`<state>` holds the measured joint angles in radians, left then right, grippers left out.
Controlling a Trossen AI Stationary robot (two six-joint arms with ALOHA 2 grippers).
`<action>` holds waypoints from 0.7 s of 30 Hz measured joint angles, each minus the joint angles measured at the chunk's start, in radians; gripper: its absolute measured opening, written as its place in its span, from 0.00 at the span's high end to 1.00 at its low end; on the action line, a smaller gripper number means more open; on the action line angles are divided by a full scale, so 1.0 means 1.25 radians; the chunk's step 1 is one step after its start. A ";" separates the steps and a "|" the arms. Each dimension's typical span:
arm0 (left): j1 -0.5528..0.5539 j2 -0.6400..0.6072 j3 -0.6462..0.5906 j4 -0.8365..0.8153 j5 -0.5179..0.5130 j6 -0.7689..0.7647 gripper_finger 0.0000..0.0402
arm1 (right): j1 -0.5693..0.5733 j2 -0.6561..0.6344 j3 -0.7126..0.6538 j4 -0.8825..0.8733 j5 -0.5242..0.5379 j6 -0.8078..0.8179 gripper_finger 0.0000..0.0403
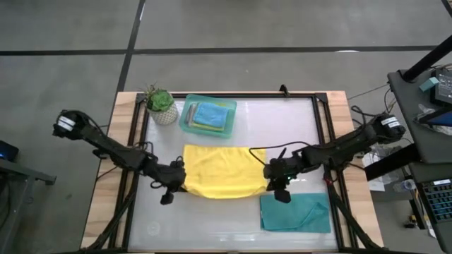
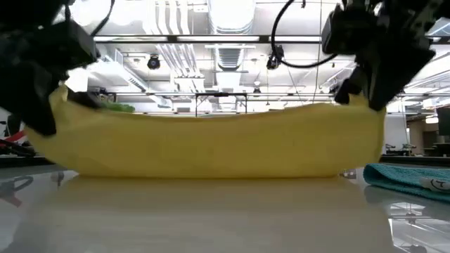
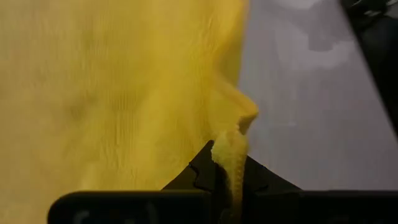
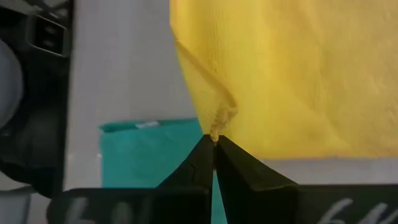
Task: Fold microfiber towels
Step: Fold the yellow microfiber towel
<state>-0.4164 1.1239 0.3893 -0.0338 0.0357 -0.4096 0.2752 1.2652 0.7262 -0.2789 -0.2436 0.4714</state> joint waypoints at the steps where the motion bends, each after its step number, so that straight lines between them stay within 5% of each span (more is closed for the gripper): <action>1: 0.000 0.016 0.001 0.001 -0.001 -0.009 1.00 | 0.000 0.005 0.000 -0.008 0.001 -0.002 0.98; 9: 0.035 0.067 0.000 -0.011 -0.012 -0.002 1.00 | -0.067 -0.004 0.000 -0.042 0.009 -0.027 0.98; 21: 0.181 0.011 -0.002 -0.117 -0.077 0.069 1.00 | -0.204 0.001 0.000 -0.107 0.051 -0.139 0.98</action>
<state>-0.1900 1.1373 0.3866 -0.1799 -0.0603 -0.3239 0.0208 1.2663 0.7261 -0.4127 -0.1803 0.2979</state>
